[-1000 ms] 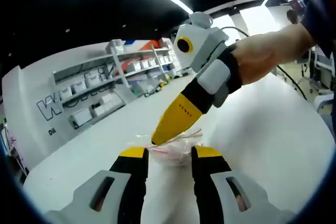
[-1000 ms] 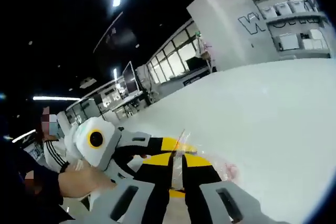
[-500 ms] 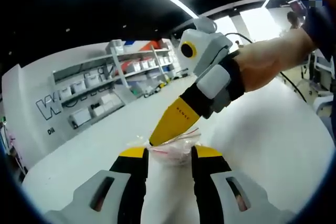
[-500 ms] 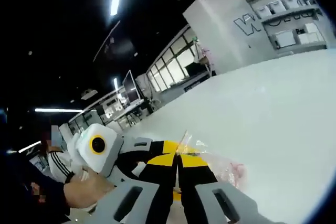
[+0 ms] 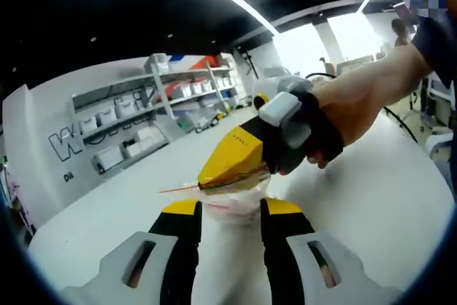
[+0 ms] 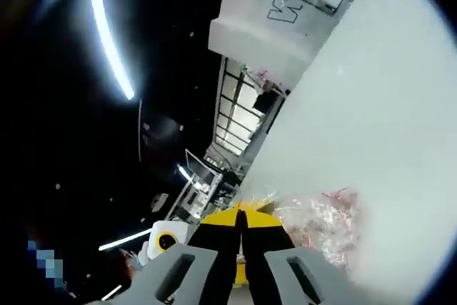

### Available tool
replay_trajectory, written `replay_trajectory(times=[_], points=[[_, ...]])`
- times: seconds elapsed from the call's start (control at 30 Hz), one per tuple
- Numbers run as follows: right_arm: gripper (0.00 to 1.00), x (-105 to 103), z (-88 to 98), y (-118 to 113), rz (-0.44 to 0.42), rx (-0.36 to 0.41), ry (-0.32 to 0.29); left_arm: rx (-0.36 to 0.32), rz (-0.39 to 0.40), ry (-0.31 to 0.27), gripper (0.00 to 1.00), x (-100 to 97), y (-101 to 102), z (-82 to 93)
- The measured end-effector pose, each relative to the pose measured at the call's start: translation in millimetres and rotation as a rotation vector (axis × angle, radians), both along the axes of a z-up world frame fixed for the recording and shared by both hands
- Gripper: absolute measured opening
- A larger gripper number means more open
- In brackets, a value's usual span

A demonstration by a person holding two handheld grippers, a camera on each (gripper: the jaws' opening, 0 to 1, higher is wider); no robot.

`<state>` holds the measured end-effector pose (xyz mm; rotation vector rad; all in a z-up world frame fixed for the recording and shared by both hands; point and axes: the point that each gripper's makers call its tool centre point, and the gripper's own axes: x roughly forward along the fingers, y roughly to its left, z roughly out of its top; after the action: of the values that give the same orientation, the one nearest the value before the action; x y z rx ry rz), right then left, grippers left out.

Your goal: Open the resealable bag by pulling the two sides of the seal apart until the entire bag opening is separated and visibly accessible.

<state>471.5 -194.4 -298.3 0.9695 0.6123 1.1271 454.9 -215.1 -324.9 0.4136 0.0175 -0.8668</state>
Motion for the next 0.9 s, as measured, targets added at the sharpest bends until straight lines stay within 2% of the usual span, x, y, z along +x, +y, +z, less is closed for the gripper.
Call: replay_trajectory(times=[0.03,0.1,0.4,0.67,0.77,0.87,0.9], points=[[0.0,-12,0.5,1,0.001,0.006,0.004,0.0,0.0,0.0,0.32,0.5,0,-0.1],[0.0,-14,0.5,0,-0.002,0.013,0.006,0.0,0.0,0.002,0.32,5.4,4,-0.1],[0.0,-6,2.1,-1,-0.006,0.012,-0.019,-0.001,0.004,0.005,0.32,10.4,10,-0.2],[0.0,-4,3.7,-1,-0.004,0.027,-0.015,-0.001,0.005,0.004,0.33,10.5,11,0.0],[0.0,-4,5.6,-1,-0.003,0.048,-0.003,-0.001,0.005,0.006,0.33,13.6,13,-0.4],[0.0,-2,14.6,-4,-0.005,0.124,0.042,0.002,0.006,0.006,0.33,9.8,11,-1.1],[0.0,-1,12.6,-5,-0.006,0.113,0.034,0.004,0.007,0.007,0.32,8.8,10,-1.5]])
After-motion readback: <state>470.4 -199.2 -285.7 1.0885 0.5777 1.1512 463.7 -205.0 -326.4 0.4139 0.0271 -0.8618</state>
